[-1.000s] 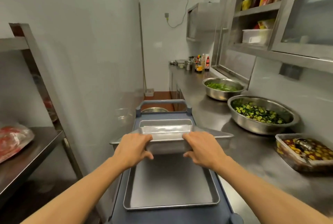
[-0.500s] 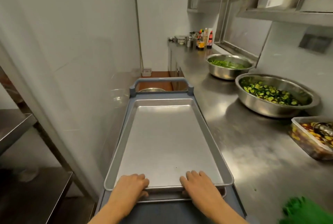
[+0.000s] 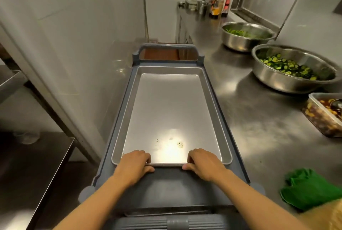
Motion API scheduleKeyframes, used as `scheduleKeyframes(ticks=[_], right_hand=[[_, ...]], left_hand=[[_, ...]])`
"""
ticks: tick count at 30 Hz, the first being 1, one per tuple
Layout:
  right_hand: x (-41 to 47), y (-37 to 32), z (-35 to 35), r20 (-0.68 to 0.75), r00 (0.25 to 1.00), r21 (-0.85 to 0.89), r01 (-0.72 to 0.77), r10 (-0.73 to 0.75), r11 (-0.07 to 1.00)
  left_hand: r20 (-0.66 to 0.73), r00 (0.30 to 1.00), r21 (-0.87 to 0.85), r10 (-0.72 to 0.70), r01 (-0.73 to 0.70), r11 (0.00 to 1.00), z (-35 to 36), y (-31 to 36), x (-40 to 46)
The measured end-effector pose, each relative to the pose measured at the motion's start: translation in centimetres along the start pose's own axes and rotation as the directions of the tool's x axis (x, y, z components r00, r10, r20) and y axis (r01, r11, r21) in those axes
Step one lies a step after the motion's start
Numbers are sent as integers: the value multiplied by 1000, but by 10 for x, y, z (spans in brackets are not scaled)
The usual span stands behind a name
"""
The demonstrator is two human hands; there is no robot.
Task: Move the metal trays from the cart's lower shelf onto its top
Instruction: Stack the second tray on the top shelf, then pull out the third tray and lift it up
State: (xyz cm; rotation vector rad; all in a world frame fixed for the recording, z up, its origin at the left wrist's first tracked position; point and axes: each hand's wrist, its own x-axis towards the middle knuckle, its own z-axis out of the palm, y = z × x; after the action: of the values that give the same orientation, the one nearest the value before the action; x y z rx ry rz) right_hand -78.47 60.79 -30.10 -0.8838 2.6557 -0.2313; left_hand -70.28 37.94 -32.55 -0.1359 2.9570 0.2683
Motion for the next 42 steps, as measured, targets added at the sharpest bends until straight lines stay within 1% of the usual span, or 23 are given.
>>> scheduleKeyframes(ticks=[3, 6, 9, 11, 15, 17, 19, 22, 25, 26, 28, 30, 32, 33, 34, 35, 36, 37, 38, 39, 40, 41, 42], right_hand=[[-10, -10, -8, -22, 1000, 9, -22, 22, 1000], [-29, -20, -16, -51, 998, 11, -39, 40, 999], [-60, -30, -19, -100, 994, 36, -44, 48, 998], [-85, -38, -12, -164, 986, 52, -22, 30, 998], [-130, -58, 22, -308, 950, 26, 62, -51, 998], [-146, -67, 41, -434, 896, -28, 92, -95, 995], [-159, -71, 55, -550, 826, -56, 110, -122, 992], [-179, -68, 85, -612, 767, -123, 148, -192, 981], [-185, -61, 111, -676, 693, -185, 170, -250, 968], [-183, -59, 118, -706, 657, -197, 180, -267, 964], [-174, -56, 132, -774, 566, -211, 192, -284, 958], [-162, -50, 149, -856, 425, -211, 234, -295, 949], [-150, -42, 174, -912, 295, -198, 297, -287, 934], [-144, -36, 192, -919, 274, -189, 327, -285, 926], [-137, -31, 212, -905, 306, -178, 360, -297, 916], [-130, -26, 235, -857, 401, -164, 385, -325, 908], [-120, -18, 260, -765, 541, -147, 380, -349, 913], [-110, -10, 284, -629, 701, -136, 325, -335, 936], [-97, 1, 308, -477, 838, -143, 224, -265, 964], [-84, 12, 329, -351, 922, -166, 109, -162, 980], [-71, 23, 348, -270, 961, -181, 9, -58, 983], [-57, 34, 362, -237, 971, -192, -58, 11, 980], [-45, 41, 374, -226, 973, -208, -89, 41, 974]], left_hand=[[65, 998, -39, 4, -2, 999, -9, 2, -11], [73, 997, -79, 16, -10, 997, -20, 3, -29], [23, 999, -102, 23, -21, 995, -28, 5, -53], [-27, 999, -101, 45, -47, 994, -28, 9, -73], [-201, 976, -136, 85, -114, 984, -16, 24, -123], [-320, 946, -180, 54, -117, 977, -5, 30, -148], [-463, 884, -168, 63, -158, 973, 5, 35, -169], [-609, 776, -2, 164, -209, 978, 33, 39, -197], [-623, 737, 174, 260, -193, 966, 78, 43, -214], [-603, 741, 201, 295, -217, 955, 95, 45, -216], [-497, 790, 180, 358, -310, 934, 134, 49, -220], [-327, 860, 194, 391, -344, 919, 177, 48, -219], [-206, 925, 179, 318, -284, 942, 220, 39, -212], [-175, 948, 143, 266, -242, 960, 238, 32, -206], [-151, 964, 103, 221, -207, 973, 254, 25, -199], [-125, 974, 70, 188, -180, 981, 268, 17, -191], [-105, 981, 43, 162, -159, 986, 281, 10, -180], [-97, 985, 22, 143, -142, 990, 292, 3, -168], [-100, 986, 10, 131, -131, 991, 302, -3, -155], [-115, 985, 5, 129, -129, 992, 313, -9, -140], [-135, 982, 8, 134, -134, 991, 322, -13, -124], [-158, 977, 14, 141, -141, 990, 330, -17, -106], [-170, 974, 16, 147, -146, 989, 337, -19, -90]])
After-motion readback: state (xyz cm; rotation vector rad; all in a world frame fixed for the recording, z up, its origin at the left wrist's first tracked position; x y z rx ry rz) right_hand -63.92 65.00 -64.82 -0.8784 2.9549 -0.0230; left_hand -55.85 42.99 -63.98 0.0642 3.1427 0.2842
